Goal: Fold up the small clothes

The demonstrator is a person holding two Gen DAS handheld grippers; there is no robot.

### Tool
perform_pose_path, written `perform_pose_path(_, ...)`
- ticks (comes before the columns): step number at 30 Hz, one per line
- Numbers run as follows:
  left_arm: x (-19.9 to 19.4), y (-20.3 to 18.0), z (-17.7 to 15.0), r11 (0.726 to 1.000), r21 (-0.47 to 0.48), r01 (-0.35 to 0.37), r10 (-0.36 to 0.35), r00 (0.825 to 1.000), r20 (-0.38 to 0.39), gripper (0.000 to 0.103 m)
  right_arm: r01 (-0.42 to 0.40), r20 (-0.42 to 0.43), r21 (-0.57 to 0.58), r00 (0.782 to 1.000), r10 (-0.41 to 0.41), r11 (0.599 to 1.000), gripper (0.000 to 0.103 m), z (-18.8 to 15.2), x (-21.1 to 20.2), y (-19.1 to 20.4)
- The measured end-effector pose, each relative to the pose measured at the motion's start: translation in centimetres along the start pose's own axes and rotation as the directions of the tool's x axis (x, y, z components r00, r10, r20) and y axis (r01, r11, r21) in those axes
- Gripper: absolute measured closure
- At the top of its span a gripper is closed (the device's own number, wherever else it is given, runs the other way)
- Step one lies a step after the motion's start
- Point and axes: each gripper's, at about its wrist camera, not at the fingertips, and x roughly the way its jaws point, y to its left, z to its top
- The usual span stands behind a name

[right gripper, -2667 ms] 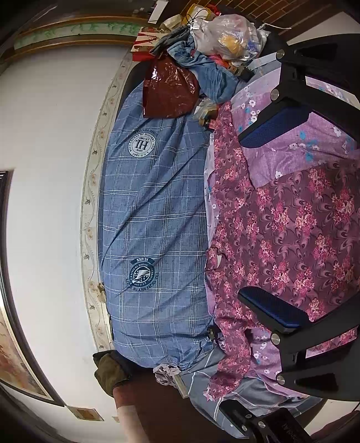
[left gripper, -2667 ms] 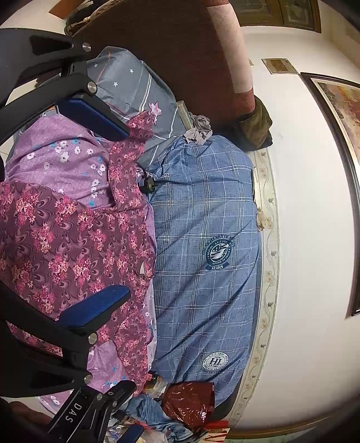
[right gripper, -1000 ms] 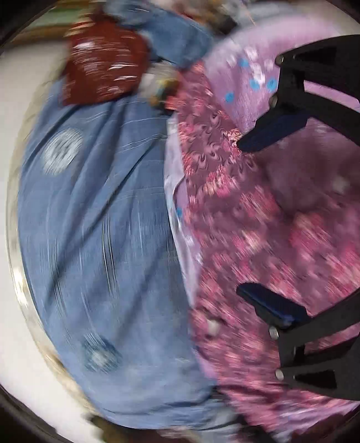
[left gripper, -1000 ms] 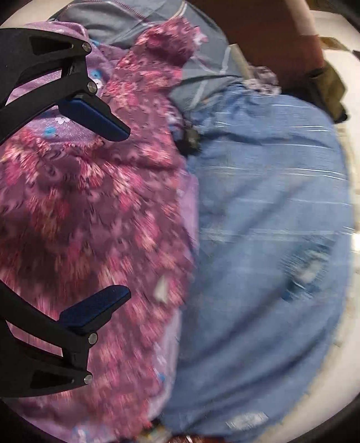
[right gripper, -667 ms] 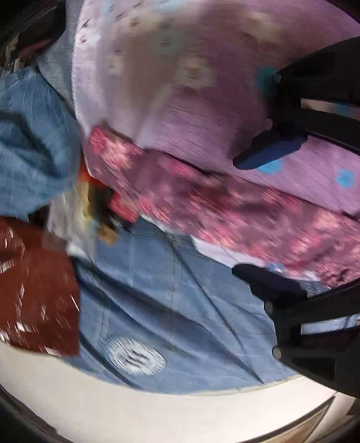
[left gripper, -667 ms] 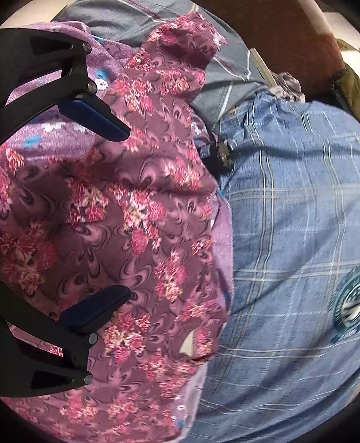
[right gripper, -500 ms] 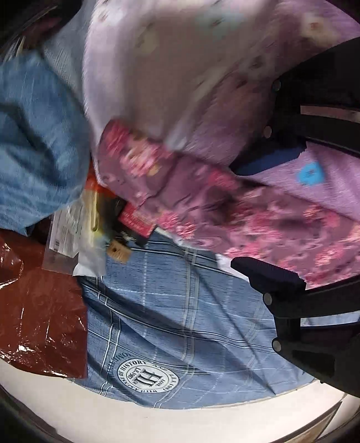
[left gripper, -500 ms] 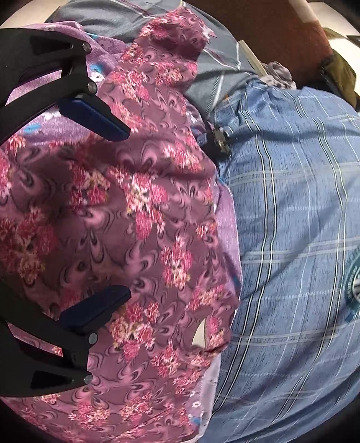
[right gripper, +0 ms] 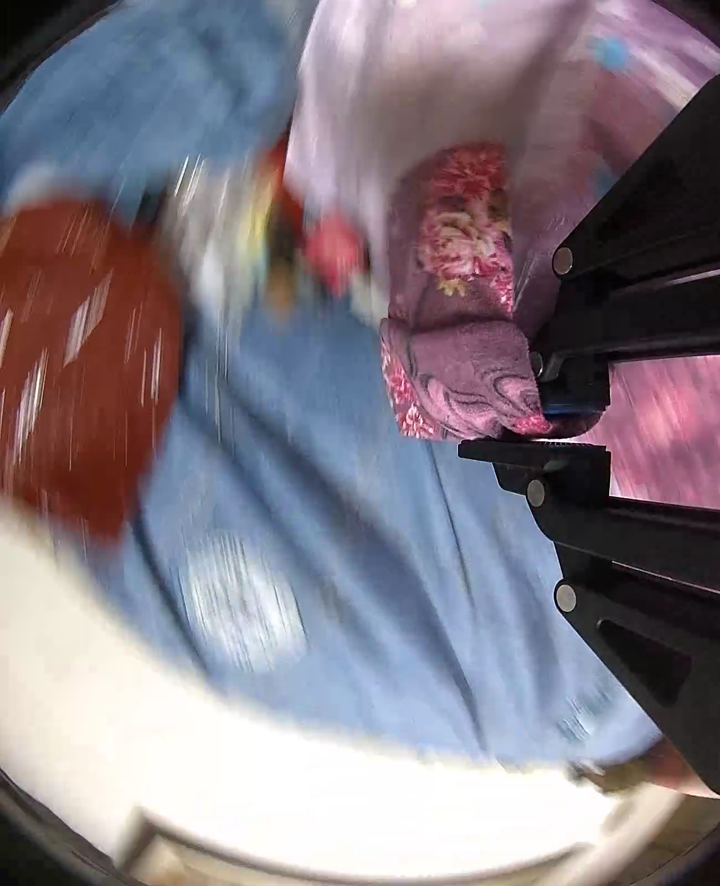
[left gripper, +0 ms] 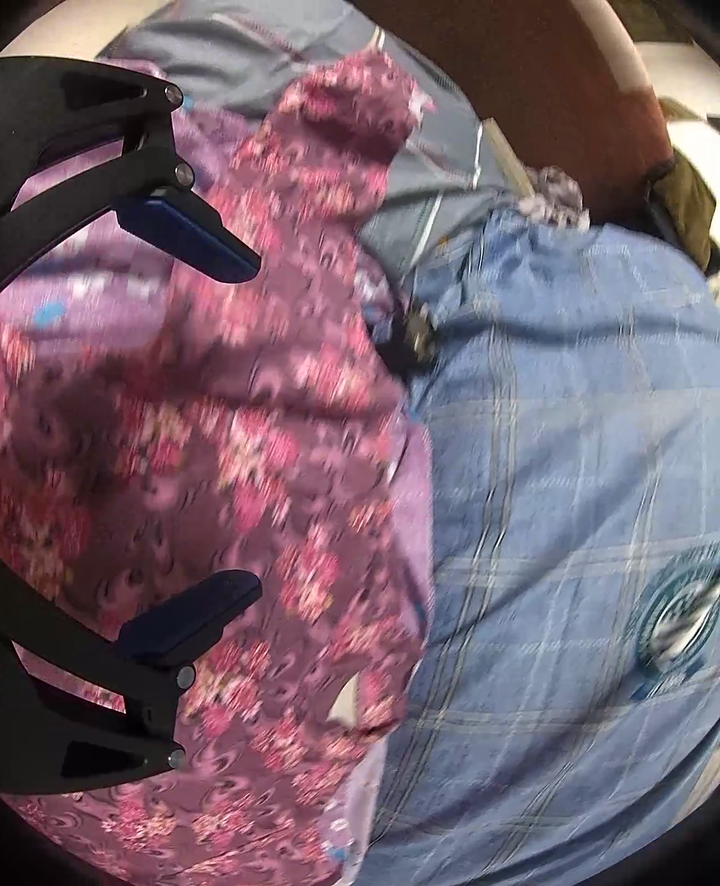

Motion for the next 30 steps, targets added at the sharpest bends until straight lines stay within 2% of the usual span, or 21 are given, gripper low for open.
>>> perform_pose_path(2,-0.2,1.9,0.6,0.999,-0.032,-0.018,0.018,1.0,0.003,0.0,-0.119,-0.044,-0.088,0.992,0.116,0.989,0.097,-2.5,-1.5,6.3)
perform_pose_path(4,-0.3,4.1,1.0,0.997,-0.066,-0.033,0.034,0.999,0.009,0.0,-0.174,-0.085,-0.174,0.983,0.161,0.969,0.097,-5.3,-2.0,11.1)
perform_pose_path(6,-0.1,6.2,1.3,0.994,-0.099,-0.055,0.056,0.998,0.012,0.0,-0.238,-0.174,-0.233,0.964,0.201,0.943,0.097,-9.2,-1.5,15.4)
perform_pose_path(9,0.4,9.3,1.4,0.984,-0.149,-0.095,0.098,0.995,0.011,0.0,-0.274,-0.314,-0.311,0.934,0.174,0.91,0.097,-17.0,1.7,20.9)
perform_pose_path(12,1.5,12.6,1.9,0.97,-0.207,-0.129,0.125,0.992,-0.03,0.0,-0.239,-0.417,-0.393,0.907,0.059,0.888,0.08,-24.7,5.5,23.4)
perform_pose_path(13,1.8,13.5,1.9,0.965,-0.23,-0.128,0.121,0.992,-0.041,0.0,-0.228,-0.471,-0.441,0.882,-0.007,0.868,0.057,-27.8,7.2,23.9)
perform_pose_path(14,2.0,14.3,2.0,0.959,-0.253,-0.125,0.115,0.992,-0.051,0.0,-0.235,-0.547,-0.467,0.834,-0.071,0.852,0.037,-31.2,9.0,24.2)
perform_pose_path(16,2.3,15.9,2.1,0.948,-0.298,-0.114,0.099,0.993,-0.067,0.0,-0.264,-0.694,-0.507,0.689,-0.207,0.821,0.036,-37.6,11.5,23.8)
perform_pose_path(17,2.3,16.2,2.0,0.945,-0.308,-0.111,0.094,0.993,-0.07,0.0,-0.274,-0.717,-0.556,0.636,-0.286,0.785,0.036,-40.0,11.7,23.4)
perform_pose_path(18,2.3,16.4,2.0,0.944,-0.313,-0.107,0.088,0.993,-0.074,0.0,-0.281,-0.701,-0.612,0.626,-0.343,0.739,0.037,-41.3,11.2,23.1)
perform_pose_path(20,2.4,16.3,1.9,0.951,-0.296,-0.092,0.071,0.994,-0.082,0.0,-0.309,-0.671,-0.678,0.632,-0.389,0.667,0.037,-41.6,9.6,22.5)
perform_pose_path(22,2.2,15.7,1.7,0.958,-0.271,-0.093,0.074,0.994,-0.081,0.0,-0.322,-0.691,-0.659,0.614,-0.38,0.679,0.037,-39.6,8.0,21.0)
perform_pose_path(23,2.1,15.4,1.7,0.961,-0.262,-0.092,0.073,0.994,-0.079,0.0,-0.315,-0.705,-0.635,0.61,-0.362,0.706,0.037,-38.2,7.3,20.2)
perform_pose_path(24,1.9,15.1,1.6,0.963,-0.257,-0.085,0.067,0.995,-0.077,0.0,-0.296,-0.717,-0.594,0.616,-0.326,0.748,0.037,-36.4,6.9,19.4)
perform_pose_path(26,1.4,13.9,1.5,0.969,-0.245,-0.04,0.025,0.997,-0.067,0.0,-0.258,-0.725,-0.471,0.657,-0.205,0.844,0.035,-32.8,6.6,18.6)
perform_pose_path(27,1.2,13.2,1.5,0.972,-0.235,-0.015,0.0,0.998,-0.063,0.0,-0.235,-0.713,-0.397,0.688,-0.137,0.887,0.036,-30.9,6.4,18.0)
perform_pose_path(29,0.7,11.2,1.3,0.981,-0.184,0.066,-0.078,0.995,-0.057,0.0,-0.188,-0.67,-0.266,0.741,-0.042,0.946,0.04,-28.4,6.5,17.0)
perform_pose_path(30,0.6,10.3,1.2,0.983,-0.159,0.09,-0.102,0.993,-0.064,0.0,-0.159,-0.665,-0.231,0.746,-0.037,0.96,0.042,-28.0,7.1,16.7)
